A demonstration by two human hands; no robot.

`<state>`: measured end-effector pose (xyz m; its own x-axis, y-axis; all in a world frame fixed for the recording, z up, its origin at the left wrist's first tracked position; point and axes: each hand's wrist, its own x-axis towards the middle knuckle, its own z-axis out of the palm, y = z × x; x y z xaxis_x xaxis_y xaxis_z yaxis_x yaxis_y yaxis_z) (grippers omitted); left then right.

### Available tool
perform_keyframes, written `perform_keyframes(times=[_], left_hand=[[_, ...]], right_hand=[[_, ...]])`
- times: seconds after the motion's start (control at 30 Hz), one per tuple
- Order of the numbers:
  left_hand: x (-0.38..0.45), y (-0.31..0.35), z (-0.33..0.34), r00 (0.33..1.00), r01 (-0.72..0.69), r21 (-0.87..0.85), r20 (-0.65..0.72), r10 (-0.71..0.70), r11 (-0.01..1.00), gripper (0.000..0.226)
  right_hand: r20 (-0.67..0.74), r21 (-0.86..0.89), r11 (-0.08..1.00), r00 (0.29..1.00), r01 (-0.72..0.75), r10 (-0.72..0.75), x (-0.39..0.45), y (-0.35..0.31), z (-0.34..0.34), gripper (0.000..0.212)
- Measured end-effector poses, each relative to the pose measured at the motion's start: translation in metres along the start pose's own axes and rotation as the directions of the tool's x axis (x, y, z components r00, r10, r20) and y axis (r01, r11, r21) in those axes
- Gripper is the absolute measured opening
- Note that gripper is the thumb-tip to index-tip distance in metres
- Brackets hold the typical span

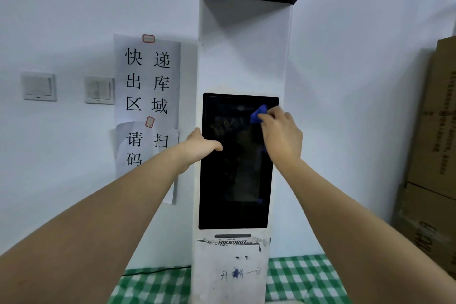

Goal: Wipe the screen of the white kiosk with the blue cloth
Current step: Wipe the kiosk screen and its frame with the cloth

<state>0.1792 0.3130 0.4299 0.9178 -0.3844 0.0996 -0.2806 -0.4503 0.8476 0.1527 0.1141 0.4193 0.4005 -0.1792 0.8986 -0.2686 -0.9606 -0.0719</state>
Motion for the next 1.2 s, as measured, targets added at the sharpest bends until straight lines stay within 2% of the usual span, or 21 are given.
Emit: perform_keyframes(times=[0.07,0.1,0.17,0.23,0.3,0.33,0.37,0.43,0.47,0.5,0.57,0.63,0.73,0.8,0.87,0.93,0.97,1.03,1.1,1.17,1.2], left_hand=[[-0.002,0.001,-0.001,1.0,-0.003,0.001,0.005,0.003,1.0,0.081],[-0.002,0.001,-0.002,1.0,-0.005,0.002,0.006,0.005,1.0,0.08],[-0.002,0.001,-0.004,1.0,-0.005,0.003,0.009,0.005,1.0,0.077],[-0.002,0.001,-0.005,1.0,0.001,0.0,0.015,-0.001,1.0,0.076],[-0.002,0.001,-0.006,1.0,0.001,-0.005,0.024,-0.001,1.0,0.075],[-0.002,0.0,-0.007,1.0,0.002,-0.009,0.03,-0.001,1.0,0.076],[-0.002,0.0,-0.008,0.999,0.002,-0.01,0.035,-0.001,1.0,0.077],[-0.003,0.0,-0.01,0.999,0.0,-0.01,0.039,0.0,1.0,0.077],[-0.003,-0.001,-0.011,0.999,0.0,-0.009,0.036,0.001,1.0,0.077],[-0.003,-0.001,-0.011,0.999,-0.001,-0.008,0.034,0.001,1.0,0.077],[-0.003,-0.001,-0.011,1.0,-0.003,-0.009,0.031,0.003,1.0,0.077],[-0.003,0.0,-0.009,1.0,-0.011,-0.009,0.024,0.011,1.0,0.076],[-0.004,0.0,-0.008,1.0,-0.022,-0.009,0.008,0.022,1.0,0.074],[-0.005,0.001,-0.007,1.0,-0.024,-0.014,0.01,0.025,1.0,0.074],[-0.006,0.001,-0.008,1.0,-0.025,-0.008,0.013,0.025,1.0,0.074],[-0.007,-0.001,-0.009,1.0,-0.024,0.003,0.011,0.024,1.0,0.075],[-0.007,-0.002,-0.01,1.0,-0.025,0.007,0.01,0.025,1.0,0.075],[-0.007,-0.004,-0.01,1.0,-0.022,0.006,0.009,0.022,1.0,0.076],[-0.007,-0.005,-0.008,1.0,-0.022,0.004,0.005,0.022,1.0,0.075],[-0.007,-0.005,-0.007,1.0,-0.023,0.003,0.005,0.023,1.0,0.074],[-0.007,-0.004,-0.007,1.0,-0.024,0.001,0.007,0.024,1.0,0.073]], right_hand=[[-0.065,0.139,0.959,0.964,-0.247,0.258,0.007,-0.001,-0.004,0.028],[-0.071,0.163,0.945,0.952,-0.284,0.298,0.007,-0.007,-0.004,0.028],[-0.045,0.119,0.973,0.978,-0.195,0.202,0.0,-0.023,-0.001,0.025],[0.002,0.073,0.997,1.0,0.012,-0.012,-0.01,-0.032,0.005,0.023],[0.026,-0.022,0.978,0.978,0.208,-0.207,-0.009,-0.025,0.008,0.024],[0.042,-0.047,0.972,0.972,0.232,-0.23,-0.005,-0.02,0.006,0.022],[0.03,-0.051,0.982,0.983,0.184,-0.183,0.001,-0.014,0.002,0.021],[-0.04,0.056,0.995,0.995,-0.086,0.088,0.01,-0.007,-0.005,0.025],[-0.06,0.116,0.971,0.974,-0.211,0.219,0.012,-0.006,-0.006,0.027],[-0.07,0.139,0.954,0.959,-0.264,0.276,0.012,-0.01,-0.006,0.027],[-0.059,0.106,0.975,0.978,-0.195,0.202,0.005,-0.023,-0.002,0.026],[-0.021,0.082,0.996,0.999,-0.035,0.037,-0.006,-0.032,0.006,0.025],[0.022,-0.023,0.977,0.977,0.213,-0.213,-0.008,-0.026,0.008,0.029],[0.035,-0.062,0.96,0.962,0.272,-0.27,-0.001,-0.018,0.004,0.026],[-0.018,0.001,0.998,0.998,0.067,-0.067,0.009,-0.014,-0.003,0.025],[-0.072,0.155,0.963,0.97,-0.218,0.232,0.012,-0.016,-0.001,0.03],[-0.076,0.187,0.945,0.955,-0.27,0.288,0.011,-0.023,0.001,0.03],[-0.059,0.178,0.964,0.975,-0.2,0.213,0.005,-0.041,0.003,0.027],[-0.01,0.124,0.992,1.0,0.007,-0.006,-0.004,-0.052,0.007,0.023],[0.023,-0.014,0.969,0.969,0.246,-0.246,-0.009,-0.049,0.01,0.031],[0.039,-0.053,0.948,0.949,0.315,-0.313,-0.006,-0.043,0.009,0.031]])
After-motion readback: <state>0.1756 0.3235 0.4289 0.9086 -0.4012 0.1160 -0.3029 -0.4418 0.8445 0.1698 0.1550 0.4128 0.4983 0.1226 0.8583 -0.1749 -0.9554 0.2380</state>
